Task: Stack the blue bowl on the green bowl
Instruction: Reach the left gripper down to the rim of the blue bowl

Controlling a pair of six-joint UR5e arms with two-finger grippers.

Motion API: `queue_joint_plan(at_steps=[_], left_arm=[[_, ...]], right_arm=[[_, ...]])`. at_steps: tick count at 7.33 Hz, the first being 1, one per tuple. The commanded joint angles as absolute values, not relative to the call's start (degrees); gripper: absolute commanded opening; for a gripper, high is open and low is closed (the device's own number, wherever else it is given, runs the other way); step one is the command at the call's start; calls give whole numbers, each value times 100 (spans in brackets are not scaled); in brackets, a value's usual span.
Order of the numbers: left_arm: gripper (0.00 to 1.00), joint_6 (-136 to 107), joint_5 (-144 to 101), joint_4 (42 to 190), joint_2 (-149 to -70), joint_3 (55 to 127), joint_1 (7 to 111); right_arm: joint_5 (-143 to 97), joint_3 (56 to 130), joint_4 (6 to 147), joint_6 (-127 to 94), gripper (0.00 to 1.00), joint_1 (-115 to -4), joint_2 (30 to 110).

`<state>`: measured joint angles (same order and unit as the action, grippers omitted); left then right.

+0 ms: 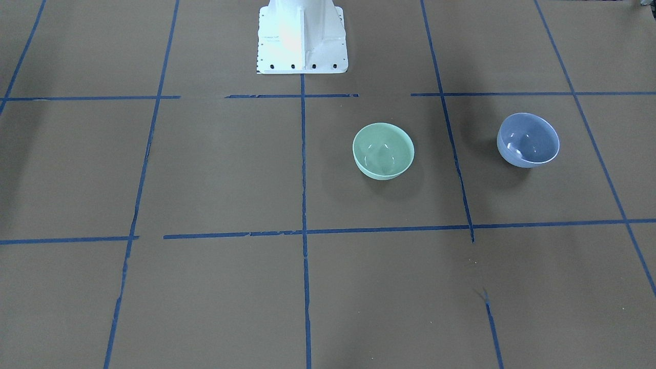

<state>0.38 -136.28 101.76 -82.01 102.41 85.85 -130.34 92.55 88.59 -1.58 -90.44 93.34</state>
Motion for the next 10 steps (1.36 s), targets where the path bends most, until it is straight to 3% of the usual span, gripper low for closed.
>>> queue_joint_plan(at_steps=[1,3,5,6,8,10], left_arm=[[100,-2047,-13081,11690,-7965,10187,7344],[100,-3569,-12596,13351,-7691,9872,6447],[100,-4619,-12088,13807,-7699,9756,5655],[90,-4658,-11911,13816,-7699,9756,5573],[0,-4702,-11909,13799,-7699,9765,5572],[0,-4702,-11971,13764,-7725,9773,5572]], right_arm=[[-13034,9255,8868,-158,100,-9044,9334],[-13034,9255,8859,-158,100,-9044,9334],[-13034,9255,8859,-158,100,-9044,9334],[-13034,9255,8859,-158,100,-9044,9334],[-13034,9255,8859,-158,100,-9044,9334],[-13043,9255,8859,-158,100,-9044,9334]])
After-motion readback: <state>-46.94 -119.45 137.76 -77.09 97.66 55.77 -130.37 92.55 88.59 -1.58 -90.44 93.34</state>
